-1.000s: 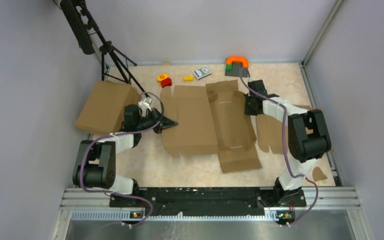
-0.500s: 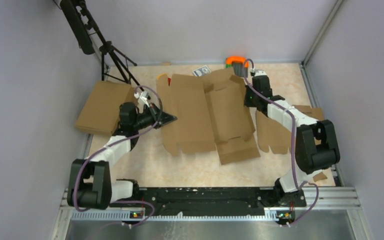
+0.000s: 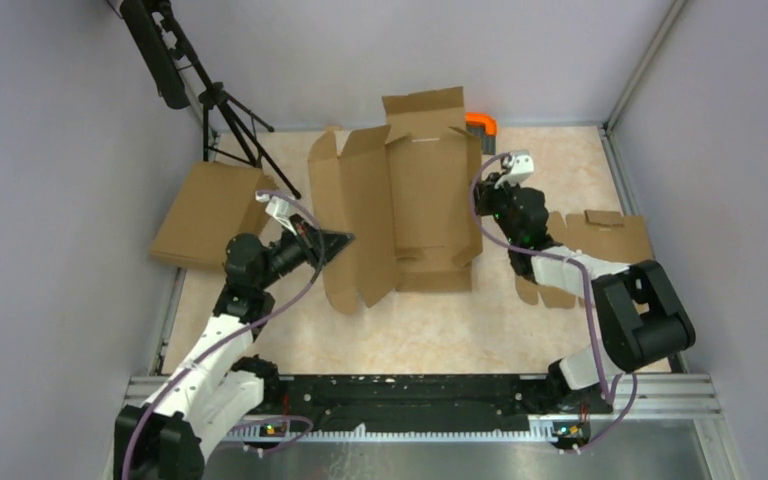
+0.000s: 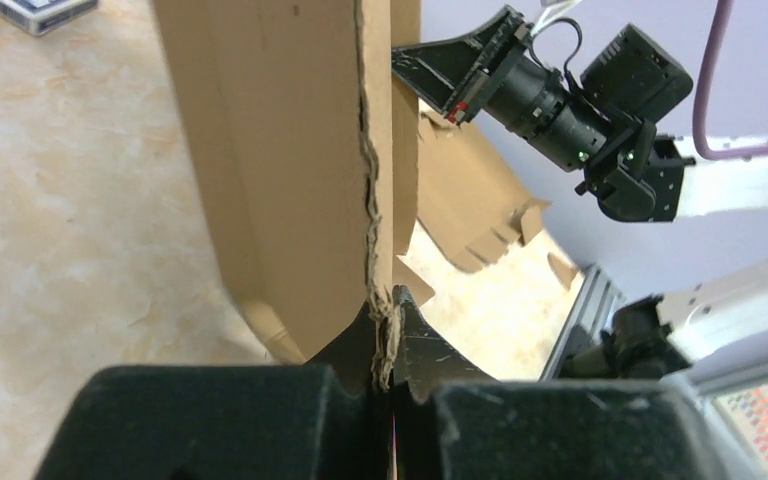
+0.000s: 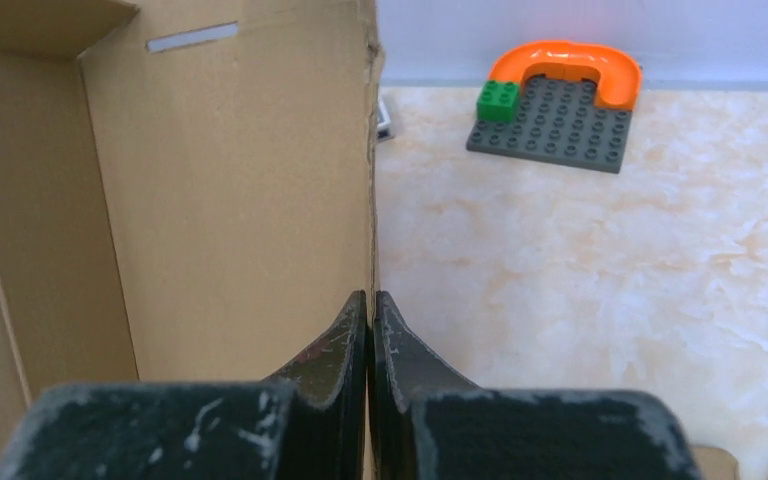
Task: Fold the paper box
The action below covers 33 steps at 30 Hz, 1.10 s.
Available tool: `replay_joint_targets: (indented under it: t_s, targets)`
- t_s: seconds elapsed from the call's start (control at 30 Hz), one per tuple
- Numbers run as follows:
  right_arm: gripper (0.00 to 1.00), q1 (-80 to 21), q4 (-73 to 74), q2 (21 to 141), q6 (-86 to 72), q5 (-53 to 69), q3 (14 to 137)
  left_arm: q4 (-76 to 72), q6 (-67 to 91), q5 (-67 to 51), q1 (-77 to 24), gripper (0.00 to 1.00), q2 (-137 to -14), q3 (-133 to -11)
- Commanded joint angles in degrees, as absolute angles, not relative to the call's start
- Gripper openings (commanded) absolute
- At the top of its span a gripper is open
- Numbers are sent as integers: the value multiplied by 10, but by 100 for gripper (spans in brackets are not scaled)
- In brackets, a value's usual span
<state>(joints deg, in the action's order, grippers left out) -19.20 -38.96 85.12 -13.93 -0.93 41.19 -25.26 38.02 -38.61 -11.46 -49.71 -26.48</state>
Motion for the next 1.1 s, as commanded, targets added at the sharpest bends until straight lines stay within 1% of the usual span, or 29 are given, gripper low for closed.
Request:
replay_joint_targets:
  t_s: [0.0, 0.17, 0.3, 0.37, 0.5, 0.57, 0.67, 0.77, 0.9, 1.0, 1.07]
  targets:
    - [0, -236, -631, 859, -68, -32, 351, -250, 278, -323, -170, 0, -451, -242]
    - [0, -257, -754, 888, -15, -60, 282, -262, 228, -306, -205, 0, -390, -184]
    - [0, -260, -854, 912, 19, -33, 228, -229, 183, -275, -235, 0, -340, -157]
    - [5, -259, -872, 917, 5, -40, 215, -215, 177, -275, -241, 0, -331, -154]
    - [6, -259, -838, 910, -4, -33, 210, -195, 184, -272, -248, 0, -326, -151]
    - [11, -259, -841, 907, -16, -29, 204, -192, 192, -273, -250, 0, -317, -145]
    - [14, -260, -816, 892, -15, -27, 203, -177, 199, -269, -255, 0, -294, -136]
    - [24, -260, -775, 863, -20, -41, 208, -146, 200, -266, -259, 0, -273, -135]
    - [26, -260, -679, 820, -26, -61, 246, -121, 196, -261, -264, 0, -249, -135]
    - [34, -260, -656, 803, -33, -77, 260, -106, 190, -257, -268, 0, -244, -138]
    - [34, -259, -621, 795, -34, -82, 282, -102, 187, -259, -270, 0, -245, -140]
